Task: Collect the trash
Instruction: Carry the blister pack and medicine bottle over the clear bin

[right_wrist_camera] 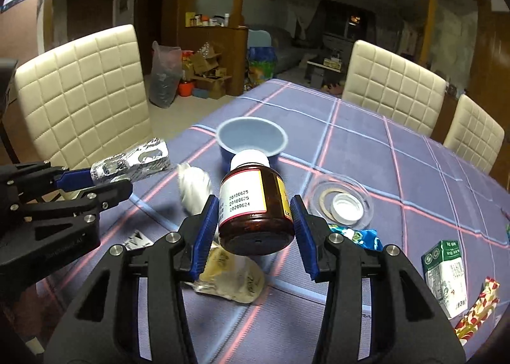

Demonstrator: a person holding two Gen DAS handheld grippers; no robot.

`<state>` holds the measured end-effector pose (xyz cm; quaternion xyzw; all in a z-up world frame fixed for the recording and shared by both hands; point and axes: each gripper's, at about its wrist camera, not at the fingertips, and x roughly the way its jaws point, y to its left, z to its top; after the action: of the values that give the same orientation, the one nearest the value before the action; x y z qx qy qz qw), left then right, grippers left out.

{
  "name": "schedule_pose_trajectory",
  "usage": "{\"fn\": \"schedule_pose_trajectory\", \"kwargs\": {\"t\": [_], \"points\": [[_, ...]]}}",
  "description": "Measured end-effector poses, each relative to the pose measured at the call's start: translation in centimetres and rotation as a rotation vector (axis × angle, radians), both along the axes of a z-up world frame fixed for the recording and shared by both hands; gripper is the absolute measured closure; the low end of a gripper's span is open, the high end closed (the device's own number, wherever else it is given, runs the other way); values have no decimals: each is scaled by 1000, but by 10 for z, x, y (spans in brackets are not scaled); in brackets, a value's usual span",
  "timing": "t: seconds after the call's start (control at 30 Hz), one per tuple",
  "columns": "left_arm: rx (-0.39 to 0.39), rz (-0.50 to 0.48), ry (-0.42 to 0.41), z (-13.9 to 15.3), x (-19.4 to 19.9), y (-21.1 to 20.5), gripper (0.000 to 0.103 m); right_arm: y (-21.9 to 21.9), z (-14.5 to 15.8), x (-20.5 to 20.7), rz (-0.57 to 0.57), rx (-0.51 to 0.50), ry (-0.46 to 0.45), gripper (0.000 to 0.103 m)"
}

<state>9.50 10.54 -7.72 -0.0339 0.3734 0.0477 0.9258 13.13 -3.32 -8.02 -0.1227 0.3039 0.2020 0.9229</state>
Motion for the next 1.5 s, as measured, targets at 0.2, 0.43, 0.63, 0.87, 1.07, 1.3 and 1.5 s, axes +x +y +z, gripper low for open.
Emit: {"fn": "schedule_pose_trajectory", "kwargs": {"t": [0.2,0.43,0.63,0.87,1.07,1.3,1.5], "points": [[-4,21,-6,3,-6,12,69,18,1,-7,31,-13,-6,55],[-7,54,-31,10,-16,28,69,32,5,-12,55,-20,-9,55],[-26,87,-16,2,-19,45,69,49,6,-17,91,-39,-12,55],[-27,122,-16,-1,-26,62,69,70,5,-20,128,-50,-4,55],[-22,152,-12,-3,-33,76,69,86,4,-21,157,-58,4,55],[-5,179,-18,-2,-42,87,69,100,1,-22,179,-65,13,55],[17,217,-27,-1,-45,97,69,115,1,-21,201,-71,12,55]]}}
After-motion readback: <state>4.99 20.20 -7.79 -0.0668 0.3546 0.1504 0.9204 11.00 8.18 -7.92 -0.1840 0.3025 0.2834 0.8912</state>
